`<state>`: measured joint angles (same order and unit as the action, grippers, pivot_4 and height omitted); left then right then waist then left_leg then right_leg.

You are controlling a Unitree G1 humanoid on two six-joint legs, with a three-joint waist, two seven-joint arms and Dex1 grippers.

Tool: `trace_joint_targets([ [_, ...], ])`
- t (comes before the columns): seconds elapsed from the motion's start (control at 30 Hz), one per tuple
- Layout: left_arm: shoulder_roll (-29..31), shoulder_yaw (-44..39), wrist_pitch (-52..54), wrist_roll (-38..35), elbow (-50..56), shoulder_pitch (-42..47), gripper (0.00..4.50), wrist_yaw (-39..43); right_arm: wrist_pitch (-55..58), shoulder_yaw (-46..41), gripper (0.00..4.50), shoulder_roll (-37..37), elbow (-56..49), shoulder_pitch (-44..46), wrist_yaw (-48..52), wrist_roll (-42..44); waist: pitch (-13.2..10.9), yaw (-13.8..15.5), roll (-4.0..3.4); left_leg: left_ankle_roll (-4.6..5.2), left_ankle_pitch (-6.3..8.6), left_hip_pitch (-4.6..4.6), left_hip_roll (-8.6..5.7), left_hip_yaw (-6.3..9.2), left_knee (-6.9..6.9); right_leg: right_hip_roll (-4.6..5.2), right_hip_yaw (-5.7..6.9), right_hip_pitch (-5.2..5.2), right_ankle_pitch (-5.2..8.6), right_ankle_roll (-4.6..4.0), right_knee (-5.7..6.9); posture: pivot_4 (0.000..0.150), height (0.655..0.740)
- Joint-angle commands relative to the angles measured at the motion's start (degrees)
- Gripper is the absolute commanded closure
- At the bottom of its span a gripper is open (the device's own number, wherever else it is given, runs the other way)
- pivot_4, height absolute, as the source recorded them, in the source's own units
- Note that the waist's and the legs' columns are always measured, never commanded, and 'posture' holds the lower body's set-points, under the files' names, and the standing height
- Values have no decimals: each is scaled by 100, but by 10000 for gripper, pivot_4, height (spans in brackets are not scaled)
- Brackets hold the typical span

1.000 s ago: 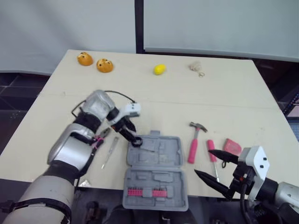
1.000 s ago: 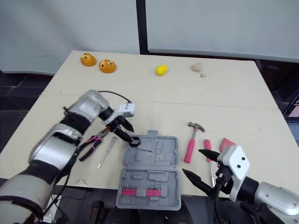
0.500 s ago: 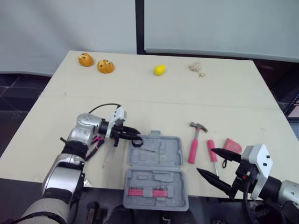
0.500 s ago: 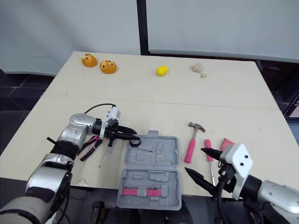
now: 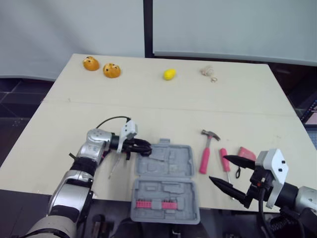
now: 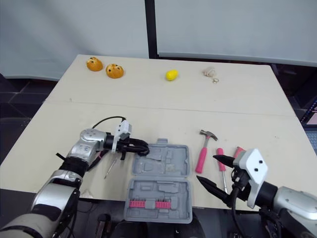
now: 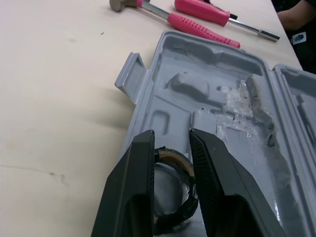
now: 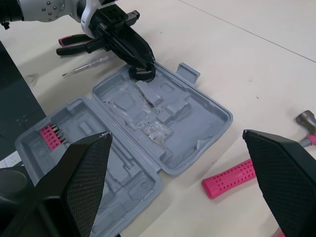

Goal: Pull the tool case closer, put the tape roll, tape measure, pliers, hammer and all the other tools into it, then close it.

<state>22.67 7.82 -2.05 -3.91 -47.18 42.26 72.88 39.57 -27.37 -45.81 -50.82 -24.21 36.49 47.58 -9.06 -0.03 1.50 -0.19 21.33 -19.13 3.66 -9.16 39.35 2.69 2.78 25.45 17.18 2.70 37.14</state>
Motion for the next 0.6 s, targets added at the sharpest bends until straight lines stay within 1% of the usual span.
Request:
trace_joint_targets([
  [0.03,-37,9,-239,81,-193,194,32871,-99,-6,-136,0,-53,-56,12,49,136,0,0,0,0,0,0,0,0,0,0,0,0,0,0,0,1500,7375],
  [0.17,-68,49,-480,224,-476,254,32871,-219,8,-132,0,-25,-94,-23,30,131,0,3,0,0,0,0,0,0,0,0,1,0,0,0,0,1500,7375],
  [0.3,26,186,-961,481,-665,175,32871,-278,14,-133,0,1,-133,-54,-8,142,0,-1,1,0,0,0,0,0,0,0,1,0,0,0,0,1500,7375],
  [0.43,78,271,-1235,589,-772,140,32871,-246,-2,-136,0,8,-143,-107,1,124,2,-4,2,0,1,2,1,-1,0,0,0,0,0,0,0,1500,7375],
  [0.6,148,395,-1779,838,-998,139,32871,-516,-2,-126,0,-16,-92,-49,-3,138,15,-7,3,0,1,4,2,-2,-1,0,-1,0,0,0,1,1500,7375],
])
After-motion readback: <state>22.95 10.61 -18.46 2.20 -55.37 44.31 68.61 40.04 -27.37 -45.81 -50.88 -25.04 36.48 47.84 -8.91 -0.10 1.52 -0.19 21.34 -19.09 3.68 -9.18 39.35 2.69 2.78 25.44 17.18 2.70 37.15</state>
